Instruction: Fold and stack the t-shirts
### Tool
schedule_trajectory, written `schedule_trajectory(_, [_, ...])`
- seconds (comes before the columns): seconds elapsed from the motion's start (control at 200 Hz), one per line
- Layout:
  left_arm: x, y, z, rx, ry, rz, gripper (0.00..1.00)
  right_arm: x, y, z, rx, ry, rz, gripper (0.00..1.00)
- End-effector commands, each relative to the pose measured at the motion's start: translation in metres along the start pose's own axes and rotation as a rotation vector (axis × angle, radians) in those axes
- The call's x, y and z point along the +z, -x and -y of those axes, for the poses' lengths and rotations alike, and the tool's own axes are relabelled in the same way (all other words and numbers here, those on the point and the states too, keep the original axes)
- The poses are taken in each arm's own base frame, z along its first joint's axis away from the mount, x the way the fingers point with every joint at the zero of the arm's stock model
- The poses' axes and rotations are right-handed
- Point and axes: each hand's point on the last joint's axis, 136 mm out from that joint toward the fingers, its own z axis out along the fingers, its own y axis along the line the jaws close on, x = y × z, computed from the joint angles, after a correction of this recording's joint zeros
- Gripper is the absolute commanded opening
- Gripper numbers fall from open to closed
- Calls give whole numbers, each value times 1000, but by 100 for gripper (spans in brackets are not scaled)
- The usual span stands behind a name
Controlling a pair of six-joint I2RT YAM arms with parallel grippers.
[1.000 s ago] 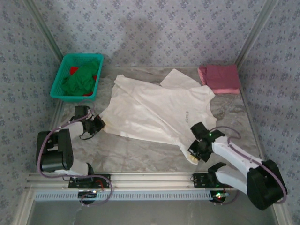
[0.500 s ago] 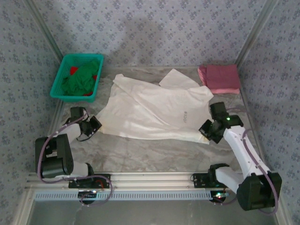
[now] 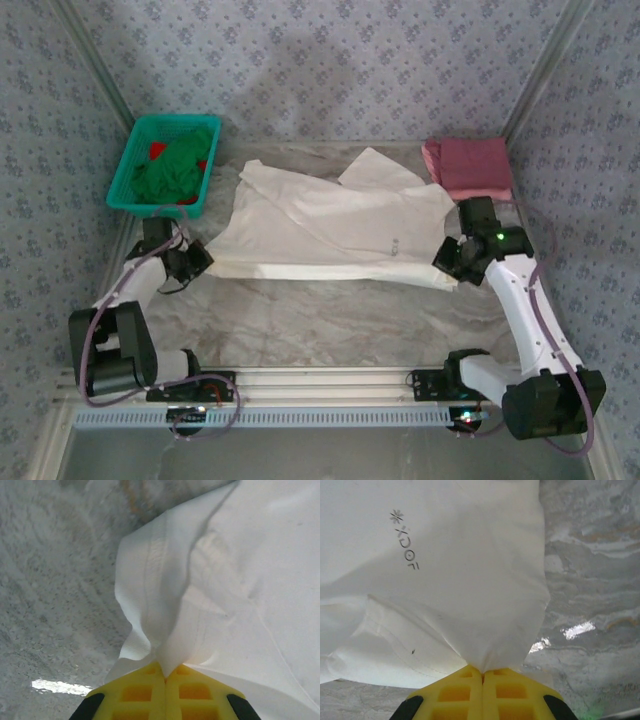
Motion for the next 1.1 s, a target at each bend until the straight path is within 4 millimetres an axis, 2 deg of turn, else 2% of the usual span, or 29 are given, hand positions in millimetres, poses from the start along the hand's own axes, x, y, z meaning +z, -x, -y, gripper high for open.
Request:
schedule_trajectory(0.0, [-16, -12, 5, 35, 0, -47, 0, -2, -4, 5, -34, -11, -1, 0])
schedule_trajectory(0.105, [-26, -21, 8, 23, -3, -55, 0, 7, -13, 12, -22, -31, -35, 0])
schedule_trajectory(0.18, [-35, -29, 10, 17, -12, -53, 0, 6, -9, 11, -18, -13, -3, 0])
schedule_trajectory(0.305, [-48, -38, 15, 14, -20, -57, 0, -8, 0, 4, -61, 7, 52, 0])
schedule_trajectory(0.45, [-59, -38, 26, 14, -35, -41, 0, -26, 7, 1, -91, 25, 105, 0])
schedule_trajectory(0.56, [-58, -29, 32, 17, -46, -22, 0, -29, 18, -8, -105, 58, 146, 0])
schedule_trajectory(0.705, [-50, -6, 45, 33, -68, -6, 0, -15, 32, -24, -129, 92, 133, 0])
schedule_trajectory(0.994, [-27, 36, 62, 83, -45, -53, 0, 6, 78, -28, -57, 73, 159, 1])
schedule_trajectory(1.094, [-18, 47, 57, 88, -3, -55, 0, 18, 89, -23, -30, 63, 153, 1])
